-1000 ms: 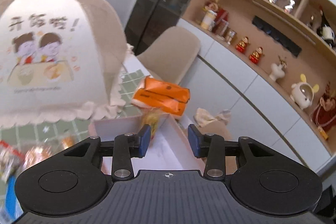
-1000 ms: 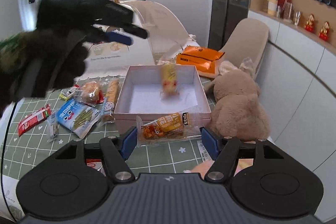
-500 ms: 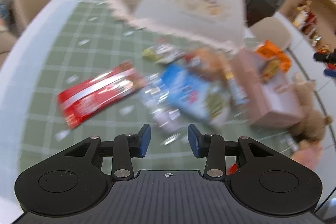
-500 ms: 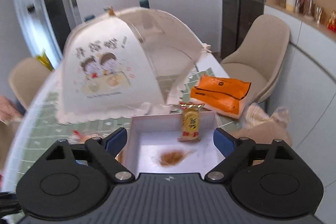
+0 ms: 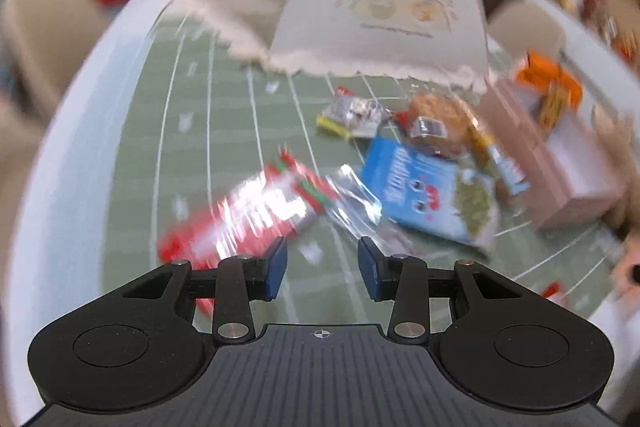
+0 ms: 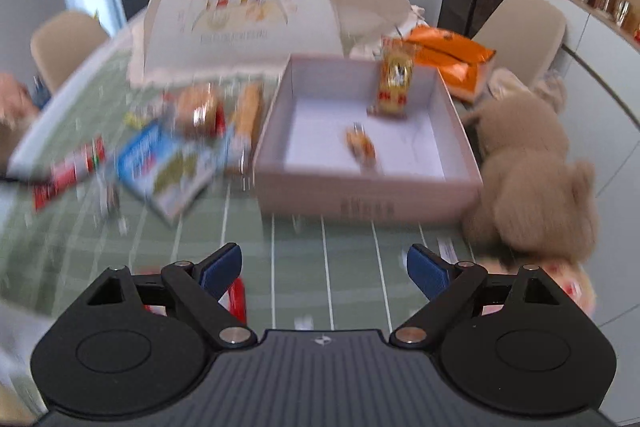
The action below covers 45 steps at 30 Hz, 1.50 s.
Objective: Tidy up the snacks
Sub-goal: 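Release the rice cracker into the pink box with the left tool, then grasp the red sausage sticks with the left tool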
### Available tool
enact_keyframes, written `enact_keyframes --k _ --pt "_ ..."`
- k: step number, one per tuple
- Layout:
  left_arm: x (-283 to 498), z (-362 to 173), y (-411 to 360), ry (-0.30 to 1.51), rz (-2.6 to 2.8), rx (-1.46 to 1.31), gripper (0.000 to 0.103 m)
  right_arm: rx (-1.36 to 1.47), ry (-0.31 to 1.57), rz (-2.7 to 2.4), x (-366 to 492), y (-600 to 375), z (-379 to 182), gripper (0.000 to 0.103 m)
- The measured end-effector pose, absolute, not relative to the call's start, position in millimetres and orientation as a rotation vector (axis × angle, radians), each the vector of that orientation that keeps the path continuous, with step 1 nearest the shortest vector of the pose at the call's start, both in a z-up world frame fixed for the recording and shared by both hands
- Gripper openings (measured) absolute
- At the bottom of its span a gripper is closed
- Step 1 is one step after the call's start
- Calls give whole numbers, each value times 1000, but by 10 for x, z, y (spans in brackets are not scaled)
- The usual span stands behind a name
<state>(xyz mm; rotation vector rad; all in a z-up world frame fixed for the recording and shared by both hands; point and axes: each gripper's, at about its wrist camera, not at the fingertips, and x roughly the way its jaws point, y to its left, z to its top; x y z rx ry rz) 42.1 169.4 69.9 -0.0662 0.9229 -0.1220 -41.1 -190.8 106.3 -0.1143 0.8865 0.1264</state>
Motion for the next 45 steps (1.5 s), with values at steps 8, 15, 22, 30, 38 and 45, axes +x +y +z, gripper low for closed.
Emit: enact_keyframes --k 8,15,22,30,38,45 --pt "961 388 1798 1026 -259 290 46 -50 956 130 -682 -1946 961 91" --pt "1203 357 2025 1090 -322 203 58 -56 985 164 -711 -1825 920 93" --pt "930 345 1934 1153 -423 136 56 -87 989 229 -637 -1597 902 94" --pt "-25 335 1382 1105 -497 85 56 -127 962 312 -522 -1292 908 94" --pt "-524 503 1336 995 -429 162 54 -141 958 489 -396 -931 934 95" --pt "-551 358 1002 1041 -433 390 66 -111 958 471 -409 -962 910 95"
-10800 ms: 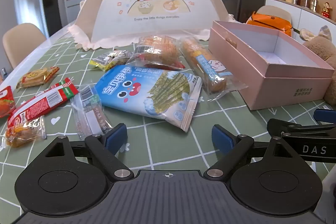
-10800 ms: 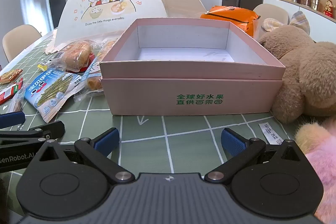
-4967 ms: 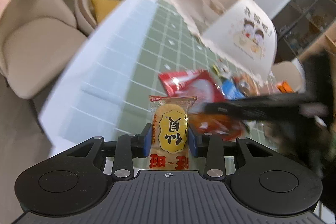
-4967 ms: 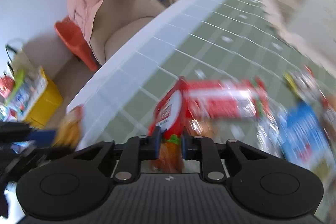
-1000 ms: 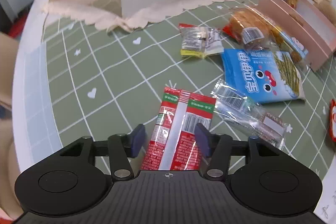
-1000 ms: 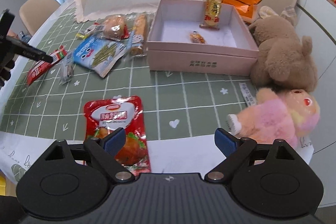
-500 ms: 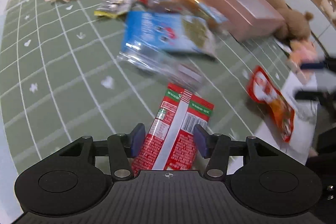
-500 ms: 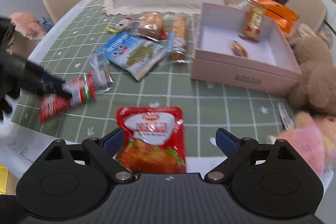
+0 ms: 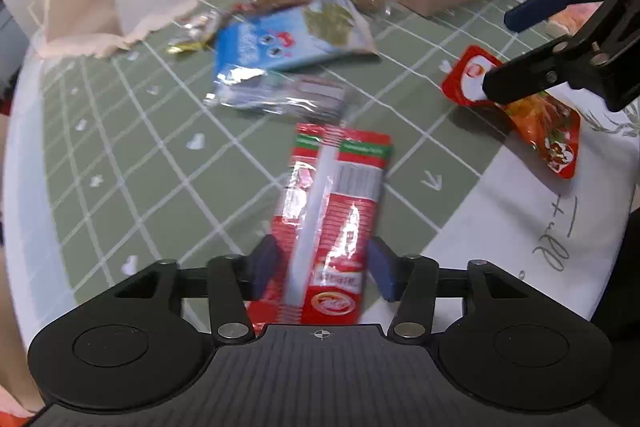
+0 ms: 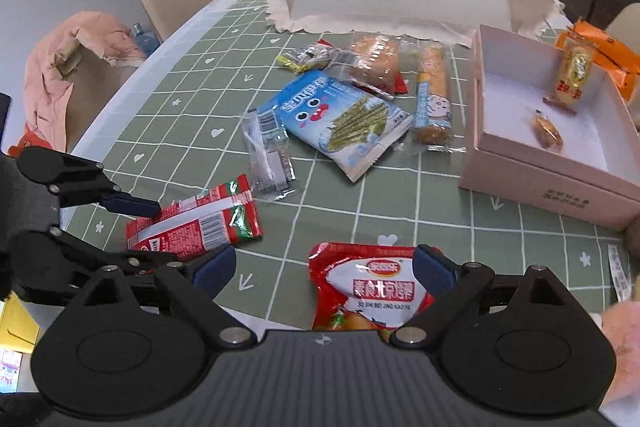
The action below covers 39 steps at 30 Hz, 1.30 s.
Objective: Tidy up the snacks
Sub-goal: 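Grasp the red sausage sticks with the left tool, then grasp clear candy pack with right tool while left tool carries sausage sticks to box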
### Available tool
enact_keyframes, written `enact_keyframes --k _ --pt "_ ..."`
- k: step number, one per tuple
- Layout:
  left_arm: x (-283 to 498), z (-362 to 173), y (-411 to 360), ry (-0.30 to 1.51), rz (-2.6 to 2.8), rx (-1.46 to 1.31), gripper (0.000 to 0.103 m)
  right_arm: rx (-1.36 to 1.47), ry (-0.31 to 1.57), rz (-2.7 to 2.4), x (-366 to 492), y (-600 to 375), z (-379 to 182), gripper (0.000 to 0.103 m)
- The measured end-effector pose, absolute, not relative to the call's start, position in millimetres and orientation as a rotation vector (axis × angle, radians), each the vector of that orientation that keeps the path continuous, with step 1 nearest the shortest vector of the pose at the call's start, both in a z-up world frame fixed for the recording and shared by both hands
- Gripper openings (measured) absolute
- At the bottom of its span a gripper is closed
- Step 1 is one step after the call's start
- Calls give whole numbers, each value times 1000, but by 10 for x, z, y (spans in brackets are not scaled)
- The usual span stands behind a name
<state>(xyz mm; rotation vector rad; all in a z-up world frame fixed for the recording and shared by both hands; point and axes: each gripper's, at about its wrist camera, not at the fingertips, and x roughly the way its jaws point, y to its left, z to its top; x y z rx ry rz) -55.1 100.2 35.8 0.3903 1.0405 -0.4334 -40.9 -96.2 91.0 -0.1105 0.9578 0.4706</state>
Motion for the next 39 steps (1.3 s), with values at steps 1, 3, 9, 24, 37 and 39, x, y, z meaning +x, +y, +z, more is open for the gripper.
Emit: enact_keyframes --k 1,3,9,24,37,39 --pt "-556 345 969 1049 -450 389 71 -113 951 464 -440 -994 915 95" --pt "-545 353 919 1050 -487 383 73 -125 936 443 -498 -1055 913 95" --pt "-313 353 945 1065 -413 335 72 -93 923 387 -614 -1211 873 99" --pt "-668 404 1360 1073 6 -314 54 4 914 492 806 -678 1386 99" --pt "-1176 629 1731 912 39 -591 54 208 1275 63 2516 742 448 86" --pt "-1223 651 1746 905 46 -605 54 149 1224 22 2532 816 372 85"
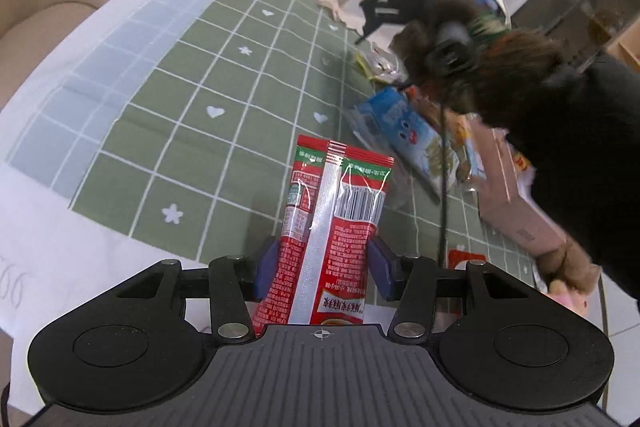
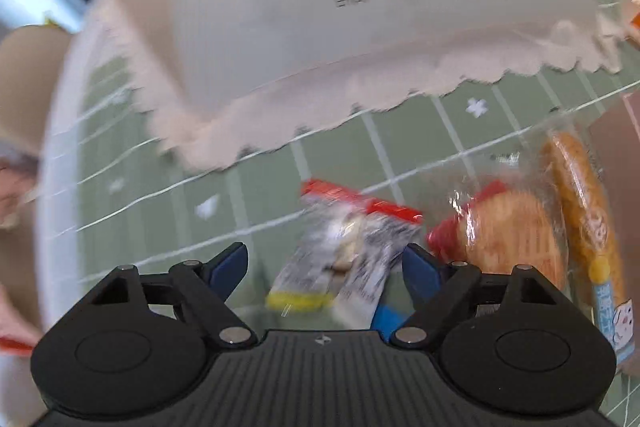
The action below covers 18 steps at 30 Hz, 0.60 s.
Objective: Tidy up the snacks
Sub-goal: 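Grasp clear candy pack with right tool while left tool carries sausage sticks to box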
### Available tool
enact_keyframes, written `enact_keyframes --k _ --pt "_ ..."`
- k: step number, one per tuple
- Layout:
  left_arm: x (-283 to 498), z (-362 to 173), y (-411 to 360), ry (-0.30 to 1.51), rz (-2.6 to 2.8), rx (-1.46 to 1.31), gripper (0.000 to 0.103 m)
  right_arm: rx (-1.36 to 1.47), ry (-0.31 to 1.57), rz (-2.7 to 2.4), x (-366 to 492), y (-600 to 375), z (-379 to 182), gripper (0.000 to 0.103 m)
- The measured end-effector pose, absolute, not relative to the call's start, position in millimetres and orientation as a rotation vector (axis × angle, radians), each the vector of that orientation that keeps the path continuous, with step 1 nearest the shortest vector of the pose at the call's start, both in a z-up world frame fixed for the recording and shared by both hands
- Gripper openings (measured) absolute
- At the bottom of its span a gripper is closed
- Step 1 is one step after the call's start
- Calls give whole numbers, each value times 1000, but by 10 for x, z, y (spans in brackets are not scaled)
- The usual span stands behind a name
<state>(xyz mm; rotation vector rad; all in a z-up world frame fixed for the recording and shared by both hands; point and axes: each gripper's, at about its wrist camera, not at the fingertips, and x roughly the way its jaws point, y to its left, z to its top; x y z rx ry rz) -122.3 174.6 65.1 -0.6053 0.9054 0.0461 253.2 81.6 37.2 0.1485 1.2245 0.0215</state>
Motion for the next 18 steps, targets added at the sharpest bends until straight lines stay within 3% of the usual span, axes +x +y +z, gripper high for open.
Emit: enact_keyframes --k 2,3,11,18 --pt "-1256 672 1739 905 45 -610 54 35 1187 75 2459 933 370 70" --pt "-1270 681 1726 911 44 -608 54 -21 1181 140 2389 985 395 54" --pt "-1211 691 1488 990 -43 -556 54 -145 1086 656 1125 462 1145 53" --pt "-1094 699 1203 1069 -77 -457 54 -181 951 603 270 -653 1529 53"
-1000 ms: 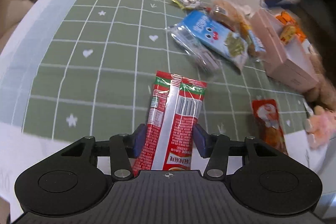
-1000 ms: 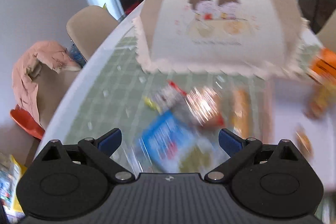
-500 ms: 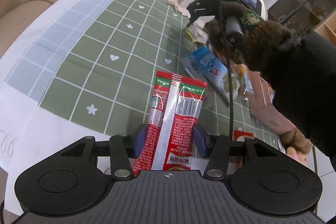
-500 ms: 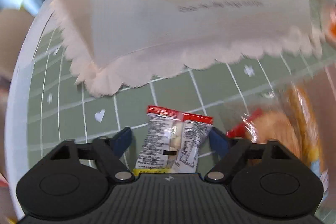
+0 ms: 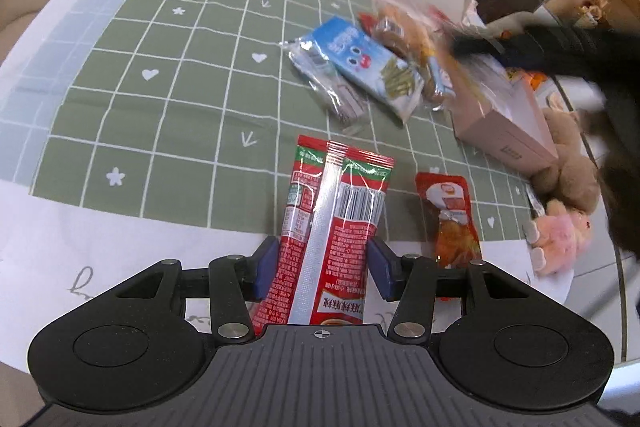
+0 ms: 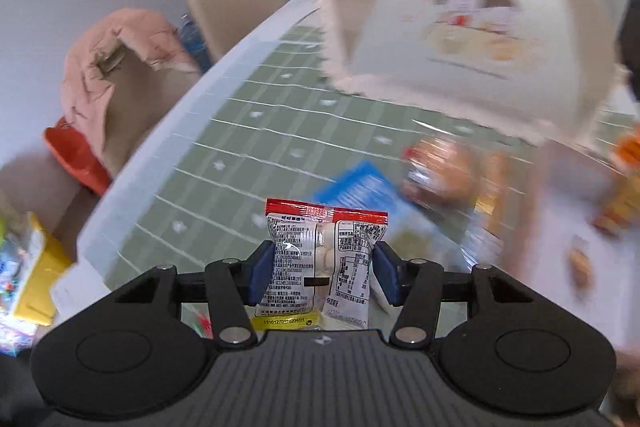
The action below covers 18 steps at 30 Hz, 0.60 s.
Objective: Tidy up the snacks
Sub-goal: 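Grasp clear candy pack with right tool while left tool carries sausage sticks to box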
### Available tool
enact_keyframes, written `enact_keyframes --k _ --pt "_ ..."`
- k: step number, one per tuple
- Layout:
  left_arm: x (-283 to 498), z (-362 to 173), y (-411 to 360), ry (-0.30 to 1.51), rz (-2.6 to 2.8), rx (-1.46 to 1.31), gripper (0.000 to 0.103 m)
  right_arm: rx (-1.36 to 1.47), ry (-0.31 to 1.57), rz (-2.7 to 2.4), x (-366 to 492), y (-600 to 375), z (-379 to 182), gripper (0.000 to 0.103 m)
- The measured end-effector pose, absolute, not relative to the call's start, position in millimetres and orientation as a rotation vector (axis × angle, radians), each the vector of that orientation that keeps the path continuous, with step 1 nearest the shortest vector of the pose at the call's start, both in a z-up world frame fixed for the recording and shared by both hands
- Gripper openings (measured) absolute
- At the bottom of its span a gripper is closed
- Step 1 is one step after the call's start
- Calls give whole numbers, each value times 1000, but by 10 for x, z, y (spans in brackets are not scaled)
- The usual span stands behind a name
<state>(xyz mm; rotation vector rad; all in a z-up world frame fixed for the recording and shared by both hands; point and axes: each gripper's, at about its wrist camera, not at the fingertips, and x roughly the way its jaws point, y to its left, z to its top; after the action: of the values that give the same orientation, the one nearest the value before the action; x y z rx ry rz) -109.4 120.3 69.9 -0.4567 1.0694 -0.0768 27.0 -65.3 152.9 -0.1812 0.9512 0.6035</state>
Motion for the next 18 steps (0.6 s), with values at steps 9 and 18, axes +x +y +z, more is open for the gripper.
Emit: enact_keyframes --k 9,18 --pt "-732 1111 516 1045 -392 -402 54 -33 957 322 -205 -1734 1328 53" --pt "365 1930 -84 764 -496 -348 54 32 824 158 -720 -2371 1443 54"
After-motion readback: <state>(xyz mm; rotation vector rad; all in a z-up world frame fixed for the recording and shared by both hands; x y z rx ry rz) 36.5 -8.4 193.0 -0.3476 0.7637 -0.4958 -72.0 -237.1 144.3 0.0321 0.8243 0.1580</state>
